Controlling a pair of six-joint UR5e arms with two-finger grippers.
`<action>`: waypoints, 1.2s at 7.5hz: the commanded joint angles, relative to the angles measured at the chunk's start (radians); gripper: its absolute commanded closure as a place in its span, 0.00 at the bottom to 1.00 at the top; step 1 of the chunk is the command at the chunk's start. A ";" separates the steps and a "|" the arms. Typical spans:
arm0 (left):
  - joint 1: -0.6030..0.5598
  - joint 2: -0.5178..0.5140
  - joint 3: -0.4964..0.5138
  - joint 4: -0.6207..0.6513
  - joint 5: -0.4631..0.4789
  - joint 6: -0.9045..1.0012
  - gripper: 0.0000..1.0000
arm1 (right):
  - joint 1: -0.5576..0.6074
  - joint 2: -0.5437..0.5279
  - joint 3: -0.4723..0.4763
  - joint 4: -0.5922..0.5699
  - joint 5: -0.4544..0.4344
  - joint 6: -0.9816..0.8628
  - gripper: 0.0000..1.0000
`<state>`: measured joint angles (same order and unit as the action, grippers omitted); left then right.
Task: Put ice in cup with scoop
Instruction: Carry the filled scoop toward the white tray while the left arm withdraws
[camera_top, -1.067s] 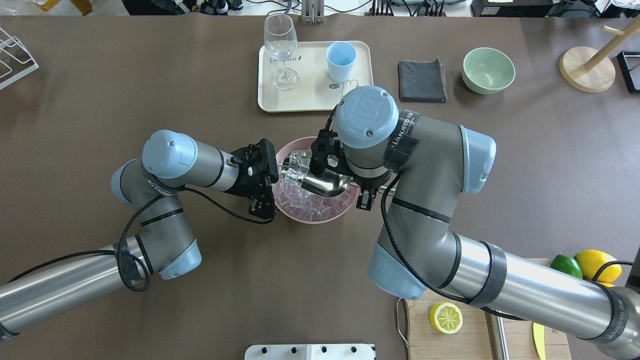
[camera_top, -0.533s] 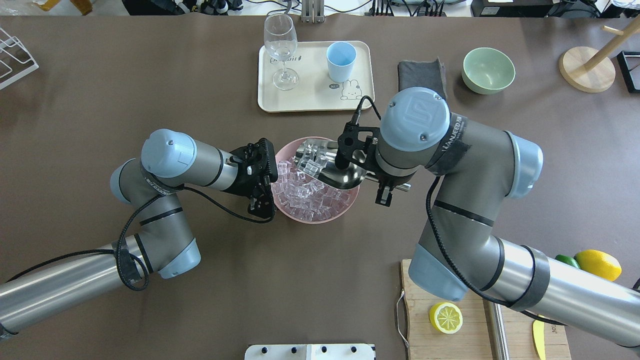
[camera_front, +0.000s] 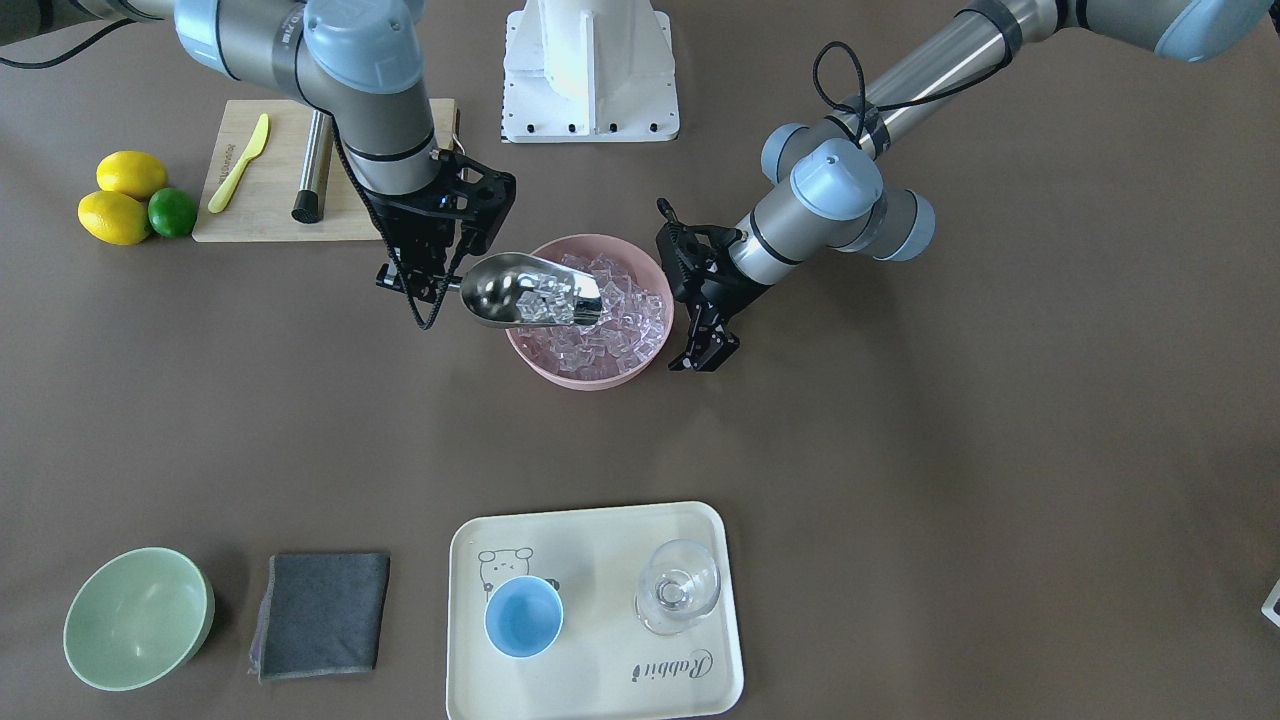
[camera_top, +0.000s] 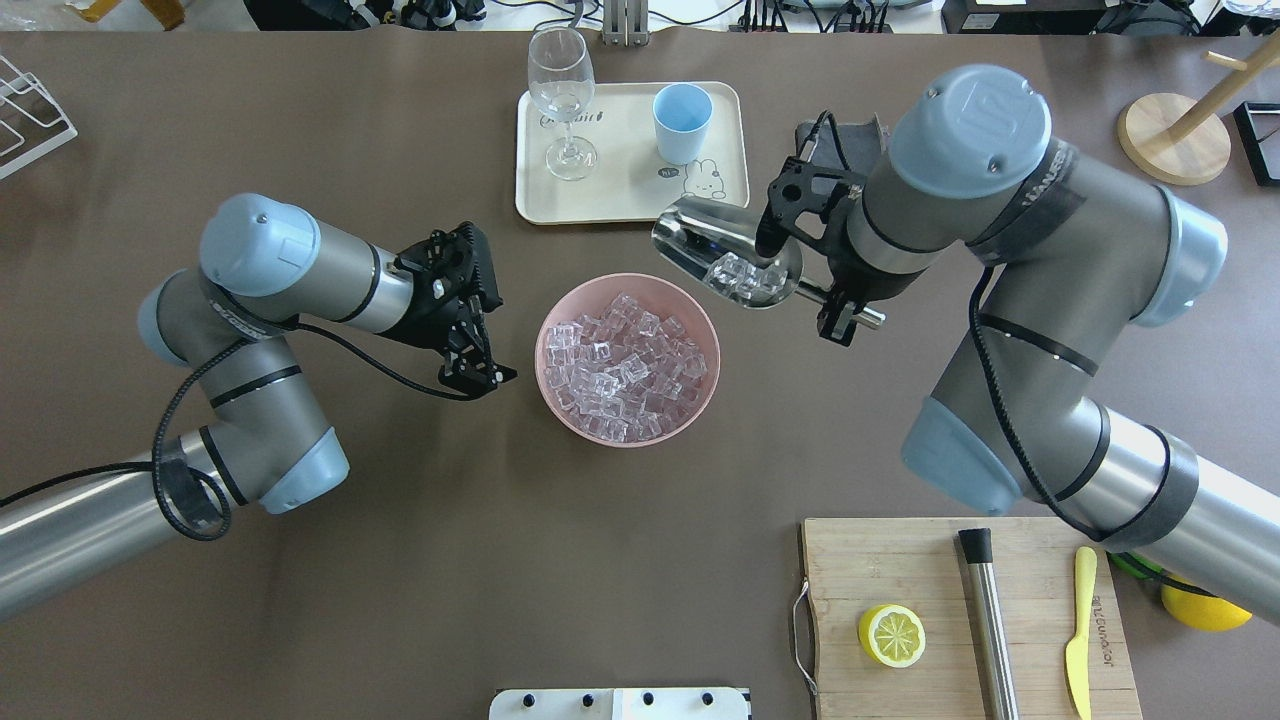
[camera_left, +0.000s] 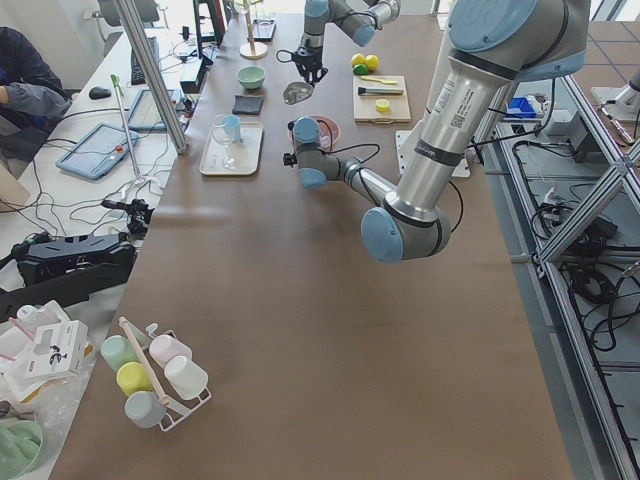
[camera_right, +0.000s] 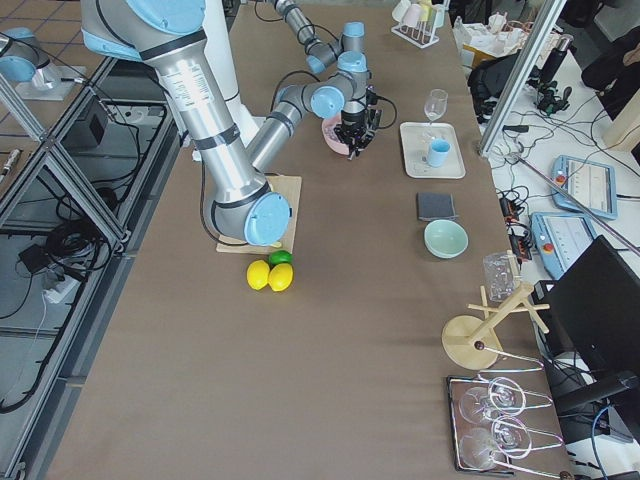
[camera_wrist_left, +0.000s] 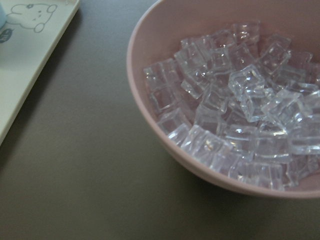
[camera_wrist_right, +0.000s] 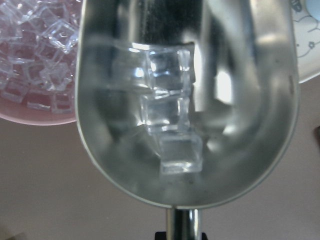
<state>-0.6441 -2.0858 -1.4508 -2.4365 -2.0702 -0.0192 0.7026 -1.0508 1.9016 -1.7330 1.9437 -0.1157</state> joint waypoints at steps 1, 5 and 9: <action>-0.142 0.123 -0.208 0.292 -0.106 0.007 0.02 | 0.176 -0.003 -0.073 -0.026 0.134 0.007 1.00; -0.400 0.203 -0.260 0.584 -0.184 0.004 0.02 | 0.360 0.125 -0.349 -0.219 0.337 -0.002 1.00; -0.731 0.367 -0.247 0.812 -0.289 0.004 0.02 | 0.341 0.388 -0.597 -0.373 0.316 0.004 1.00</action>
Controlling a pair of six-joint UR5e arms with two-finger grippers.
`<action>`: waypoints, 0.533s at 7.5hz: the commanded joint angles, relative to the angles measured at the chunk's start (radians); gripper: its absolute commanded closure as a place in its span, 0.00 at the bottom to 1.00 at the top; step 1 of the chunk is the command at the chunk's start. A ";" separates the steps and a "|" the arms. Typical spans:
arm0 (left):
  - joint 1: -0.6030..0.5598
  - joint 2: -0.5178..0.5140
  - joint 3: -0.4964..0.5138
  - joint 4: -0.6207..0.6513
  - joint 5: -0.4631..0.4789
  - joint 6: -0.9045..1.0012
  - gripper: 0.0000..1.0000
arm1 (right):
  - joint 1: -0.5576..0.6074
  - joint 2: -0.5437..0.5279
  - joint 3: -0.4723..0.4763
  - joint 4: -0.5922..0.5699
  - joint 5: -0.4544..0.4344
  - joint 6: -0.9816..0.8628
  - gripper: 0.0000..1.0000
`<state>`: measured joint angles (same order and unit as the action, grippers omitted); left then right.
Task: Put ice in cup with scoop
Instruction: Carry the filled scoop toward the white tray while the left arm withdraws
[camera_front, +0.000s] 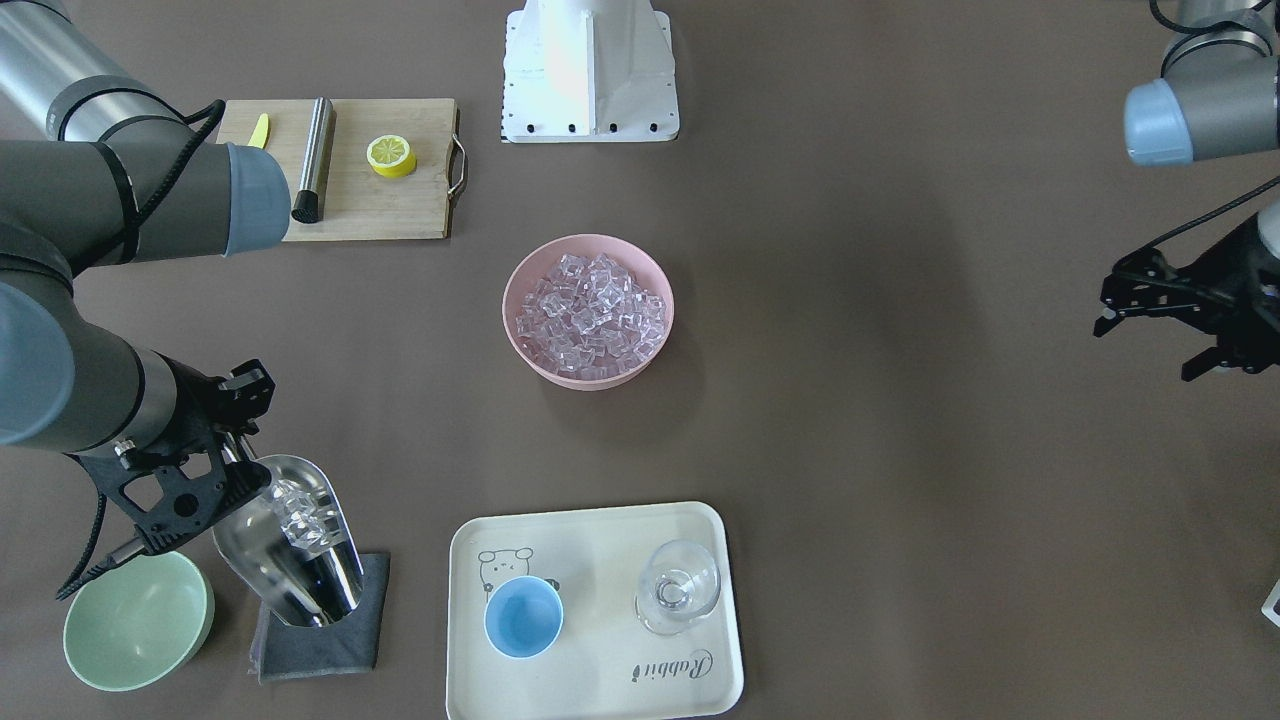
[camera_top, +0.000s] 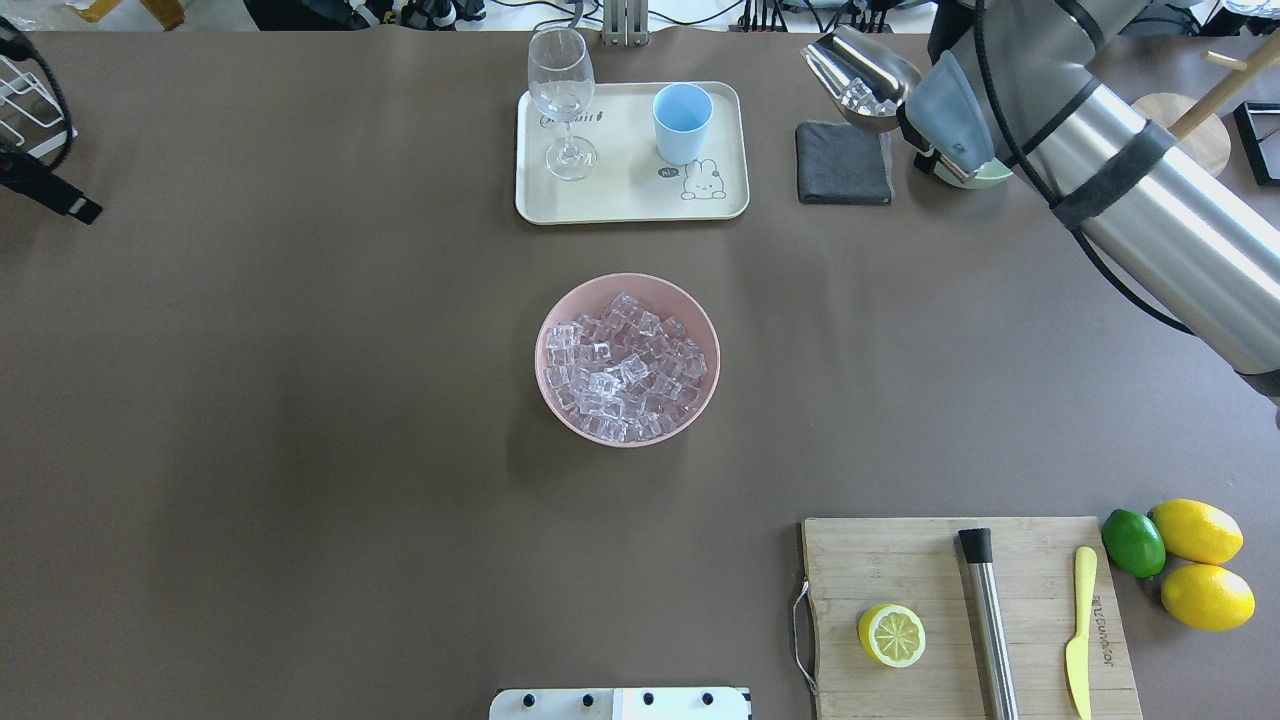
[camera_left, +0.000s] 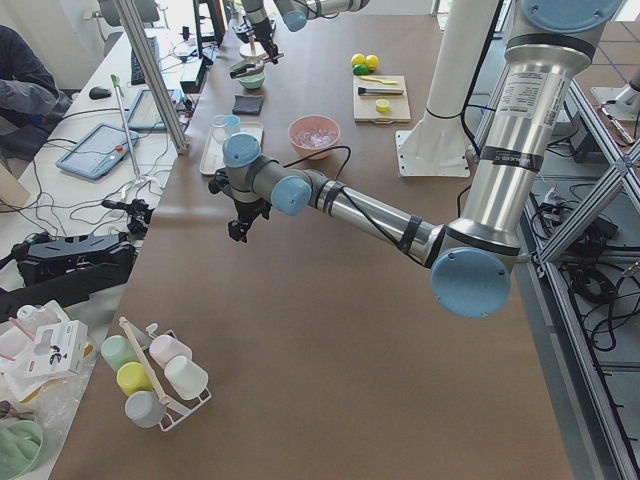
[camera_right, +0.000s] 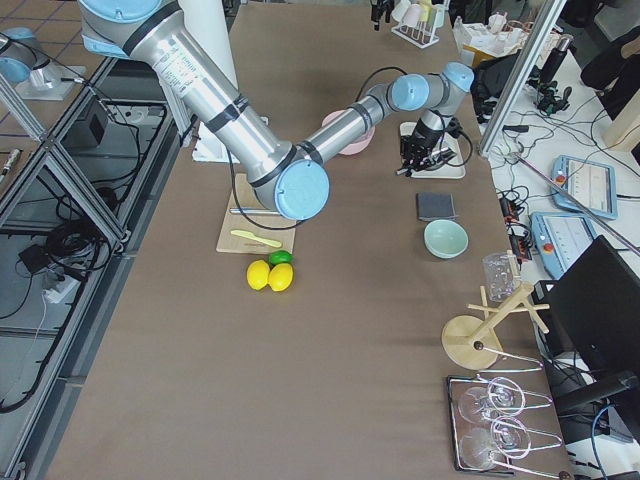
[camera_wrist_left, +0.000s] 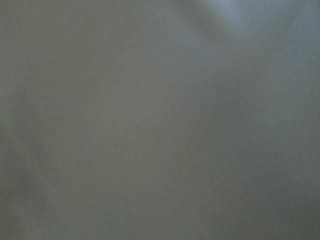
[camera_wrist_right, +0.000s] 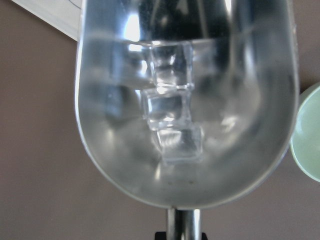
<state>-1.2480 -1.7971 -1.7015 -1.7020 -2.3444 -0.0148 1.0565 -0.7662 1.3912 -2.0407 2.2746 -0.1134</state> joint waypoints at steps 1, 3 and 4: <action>-0.183 0.114 0.025 0.088 -0.015 -0.001 0.02 | -0.030 0.132 -0.116 -0.070 -0.021 0.006 1.00; -0.247 0.217 0.034 0.081 -0.016 -0.001 0.02 | -0.067 0.215 -0.216 -0.099 -0.032 0.008 1.00; -0.263 0.244 0.034 0.076 -0.021 -0.002 0.02 | -0.084 0.261 -0.268 -0.142 -0.046 0.005 1.00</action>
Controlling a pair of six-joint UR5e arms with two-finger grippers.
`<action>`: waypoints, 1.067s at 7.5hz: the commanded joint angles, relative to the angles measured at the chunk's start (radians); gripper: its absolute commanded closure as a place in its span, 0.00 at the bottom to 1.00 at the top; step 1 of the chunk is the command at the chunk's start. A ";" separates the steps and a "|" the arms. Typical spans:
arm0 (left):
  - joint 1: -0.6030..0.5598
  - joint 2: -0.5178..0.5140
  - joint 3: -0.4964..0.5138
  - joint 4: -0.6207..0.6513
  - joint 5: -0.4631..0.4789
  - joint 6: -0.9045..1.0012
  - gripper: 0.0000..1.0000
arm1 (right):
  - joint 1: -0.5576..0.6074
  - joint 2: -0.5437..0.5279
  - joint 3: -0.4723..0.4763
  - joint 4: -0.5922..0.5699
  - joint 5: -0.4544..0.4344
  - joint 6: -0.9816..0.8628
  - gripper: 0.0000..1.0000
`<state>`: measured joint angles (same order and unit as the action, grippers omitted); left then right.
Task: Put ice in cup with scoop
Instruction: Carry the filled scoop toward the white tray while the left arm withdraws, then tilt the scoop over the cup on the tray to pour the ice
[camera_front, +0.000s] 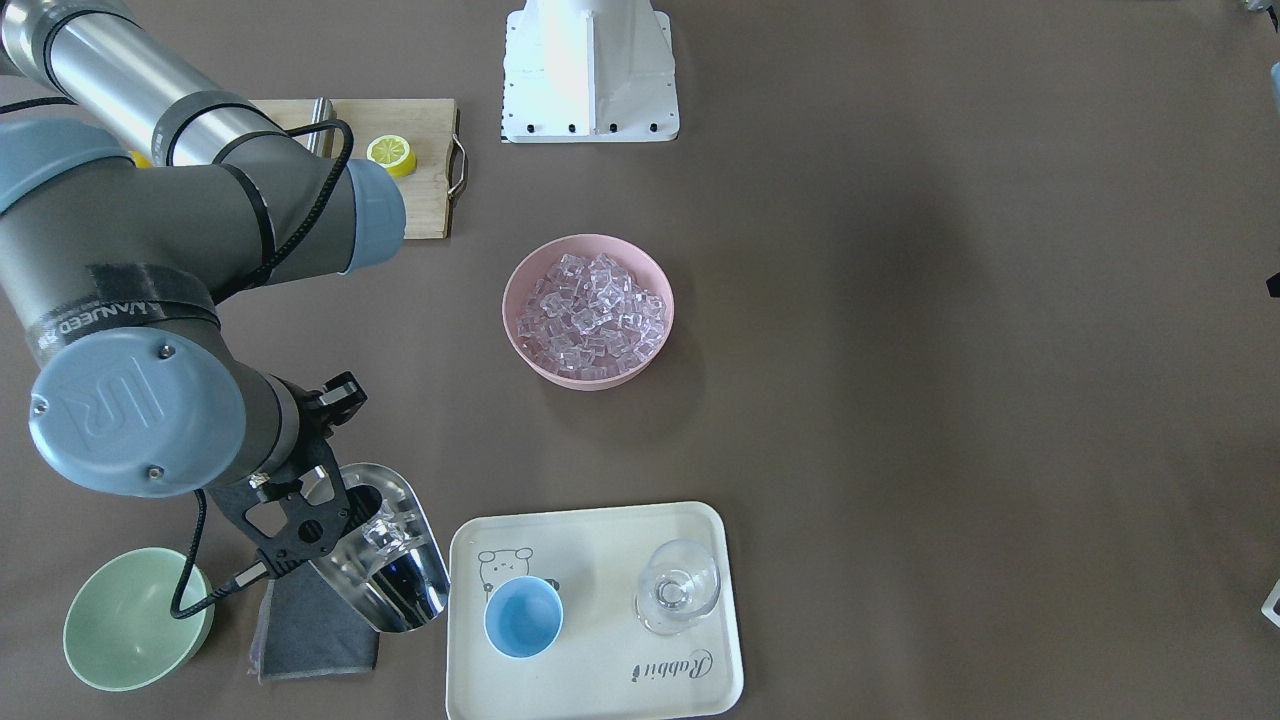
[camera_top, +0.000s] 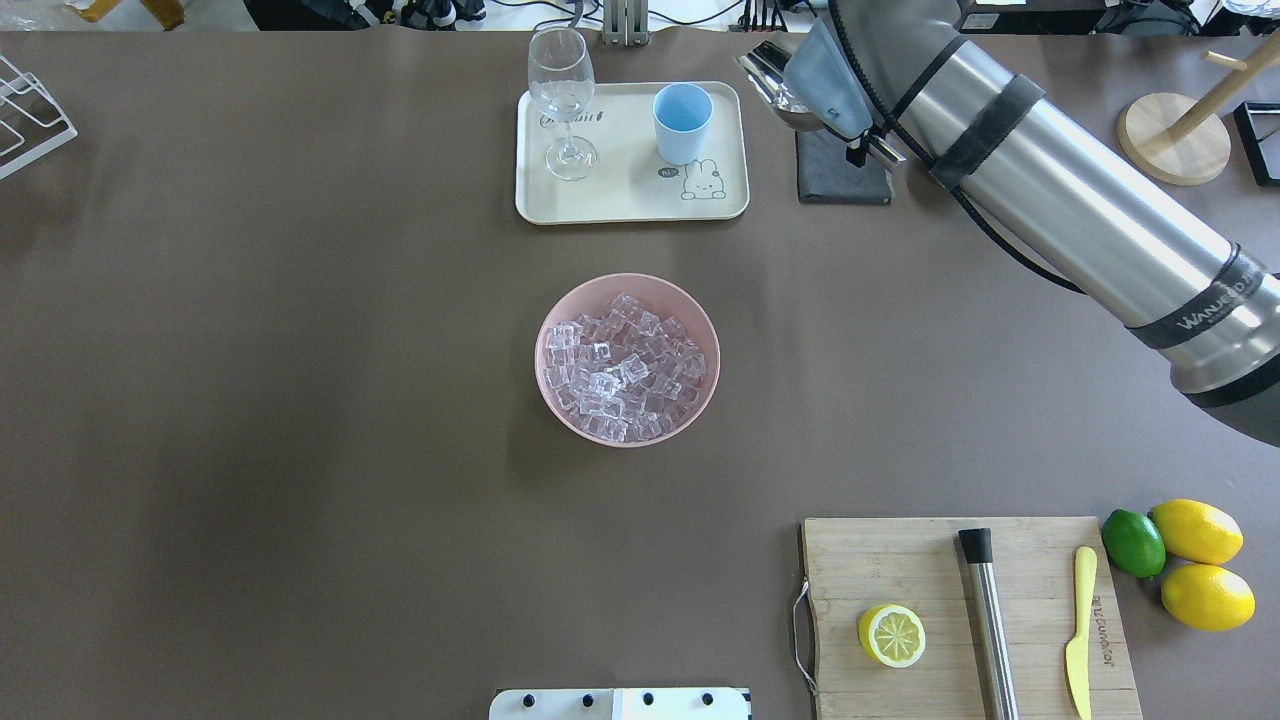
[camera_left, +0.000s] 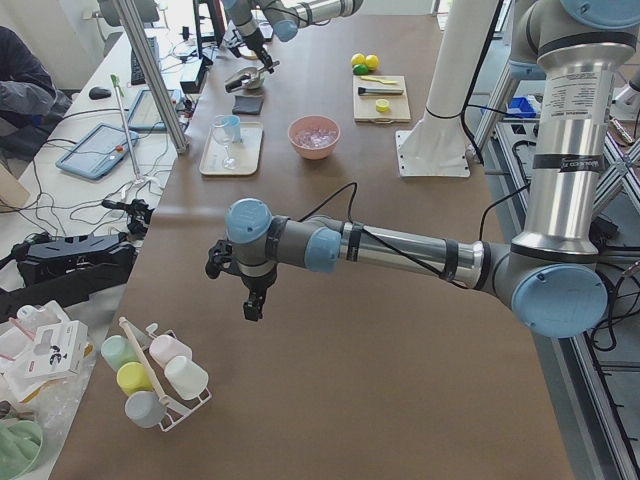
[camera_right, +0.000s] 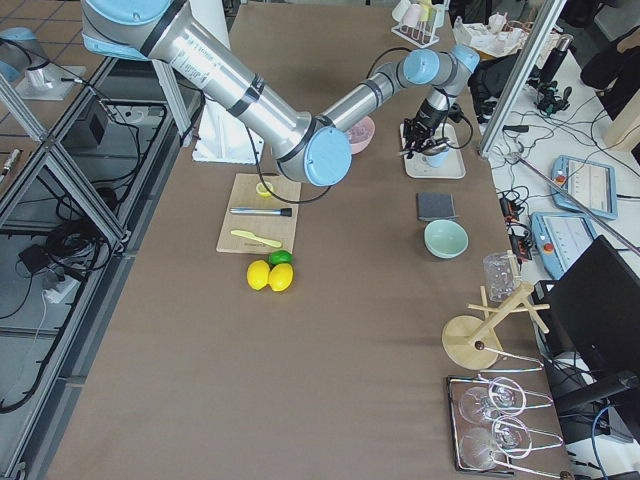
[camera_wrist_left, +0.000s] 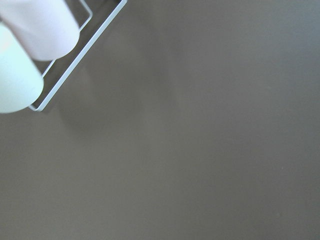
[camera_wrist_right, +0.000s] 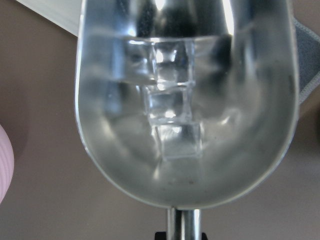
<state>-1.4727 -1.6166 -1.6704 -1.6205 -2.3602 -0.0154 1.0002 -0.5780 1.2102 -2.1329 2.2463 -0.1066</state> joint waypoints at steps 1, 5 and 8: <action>-0.061 0.072 0.008 -0.005 -0.004 -0.003 0.02 | -0.032 0.096 -0.127 -0.061 -0.017 -0.005 1.00; -0.071 0.100 0.023 -0.005 -0.005 -0.006 0.02 | -0.038 0.208 -0.270 -0.154 -0.017 -0.016 1.00; -0.054 0.086 0.032 0.002 0.002 -0.012 0.02 | -0.055 0.263 -0.362 -0.168 -0.030 -0.059 1.00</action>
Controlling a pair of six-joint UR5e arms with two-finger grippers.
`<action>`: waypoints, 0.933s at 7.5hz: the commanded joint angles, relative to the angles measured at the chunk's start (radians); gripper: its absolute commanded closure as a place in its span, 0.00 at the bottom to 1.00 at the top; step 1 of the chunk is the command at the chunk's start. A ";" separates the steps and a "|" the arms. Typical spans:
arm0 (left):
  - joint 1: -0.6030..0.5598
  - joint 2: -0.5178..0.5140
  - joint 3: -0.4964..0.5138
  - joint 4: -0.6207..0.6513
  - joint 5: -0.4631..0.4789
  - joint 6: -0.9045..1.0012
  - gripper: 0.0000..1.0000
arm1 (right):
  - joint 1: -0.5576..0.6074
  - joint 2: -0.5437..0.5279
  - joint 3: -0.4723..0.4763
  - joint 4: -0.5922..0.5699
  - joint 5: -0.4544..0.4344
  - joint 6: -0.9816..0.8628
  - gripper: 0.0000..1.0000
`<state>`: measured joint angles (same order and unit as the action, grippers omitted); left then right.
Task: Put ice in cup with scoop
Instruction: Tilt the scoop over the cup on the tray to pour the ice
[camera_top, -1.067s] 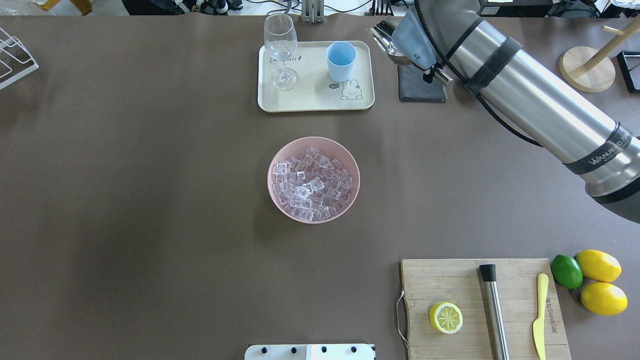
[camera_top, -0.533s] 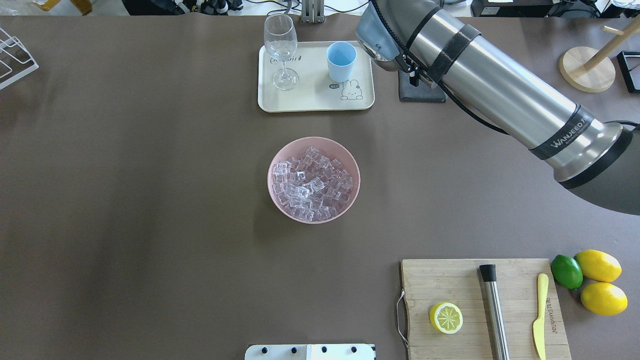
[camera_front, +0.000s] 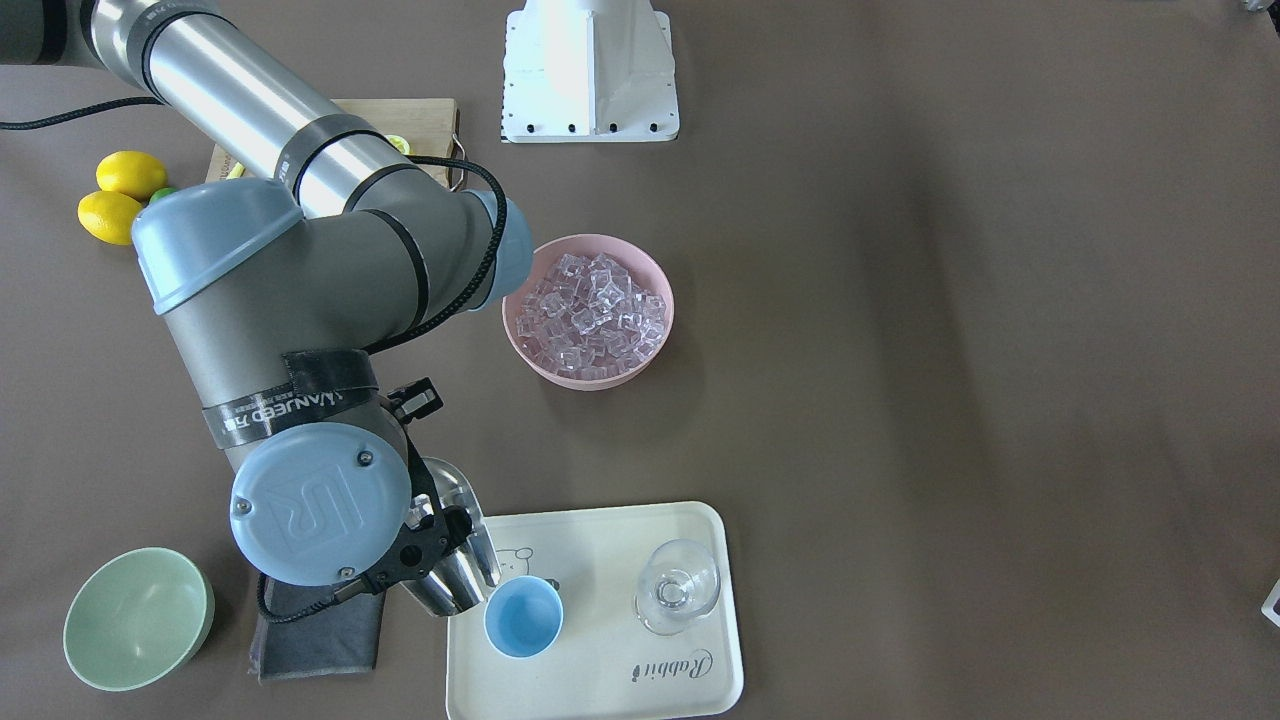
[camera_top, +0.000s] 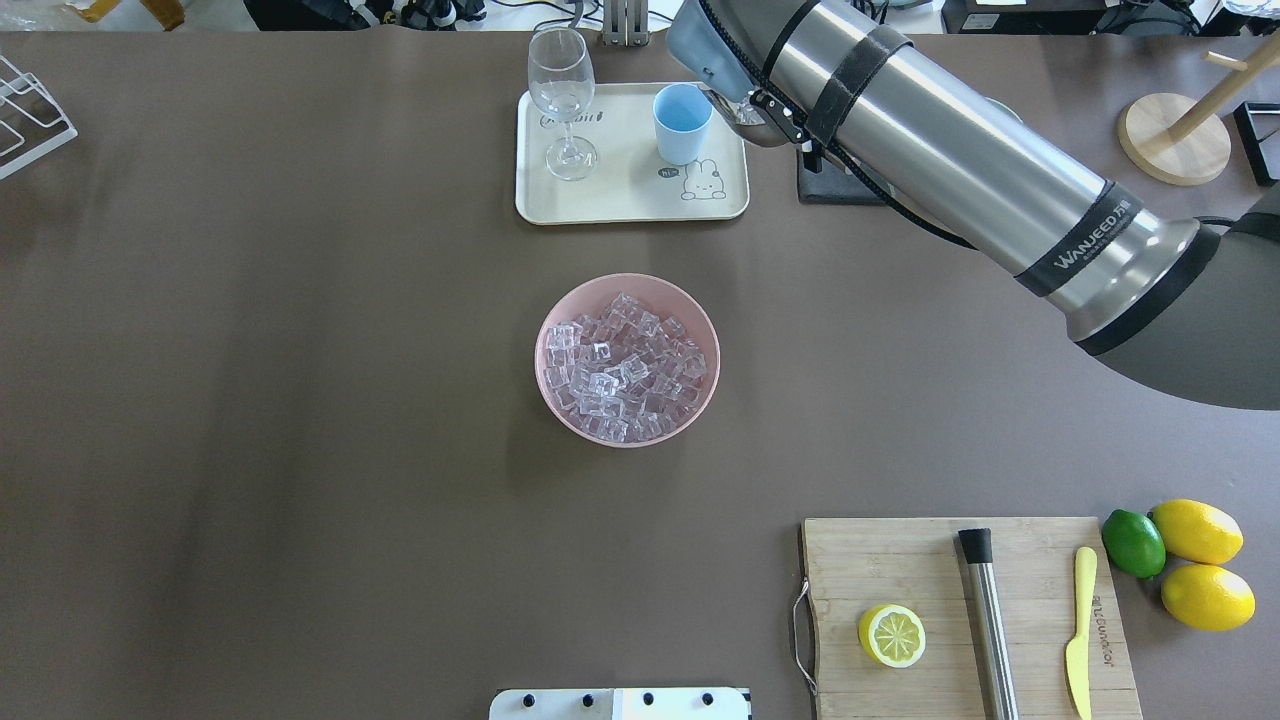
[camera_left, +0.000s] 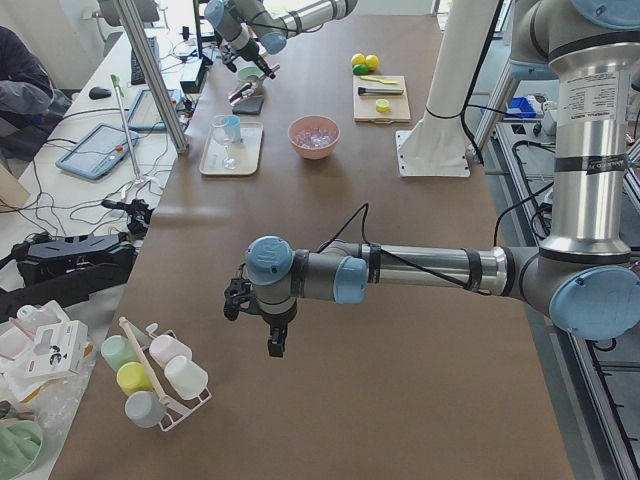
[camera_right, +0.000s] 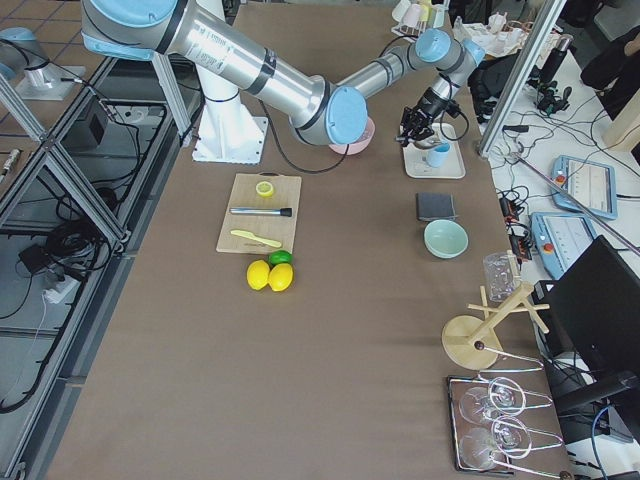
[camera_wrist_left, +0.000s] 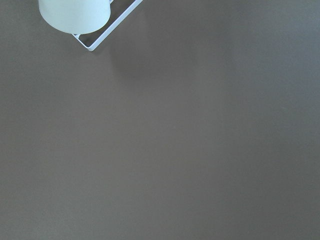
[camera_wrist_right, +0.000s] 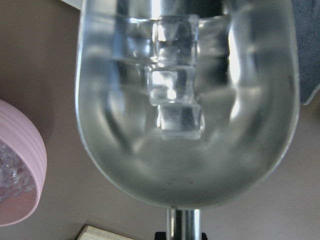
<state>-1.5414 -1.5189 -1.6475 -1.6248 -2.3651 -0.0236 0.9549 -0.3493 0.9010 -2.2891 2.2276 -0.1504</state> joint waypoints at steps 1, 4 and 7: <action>0.017 -0.014 0.011 0.005 0.006 -0.012 0.02 | -0.013 0.048 -0.074 -0.027 -0.028 -0.040 1.00; 0.015 -0.014 0.014 0.005 0.007 -0.024 0.02 | -0.022 0.107 -0.172 -0.058 -0.045 -0.064 1.00; 0.015 -0.012 0.014 0.003 0.006 -0.024 0.02 | -0.033 0.171 -0.266 -0.070 -0.081 -0.124 1.00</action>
<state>-1.5252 -1.5324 -1.6338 -1.6211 -2.3584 -0.0474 0.9246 -0.2219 0.6968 -2.3471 2.1669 -0.2312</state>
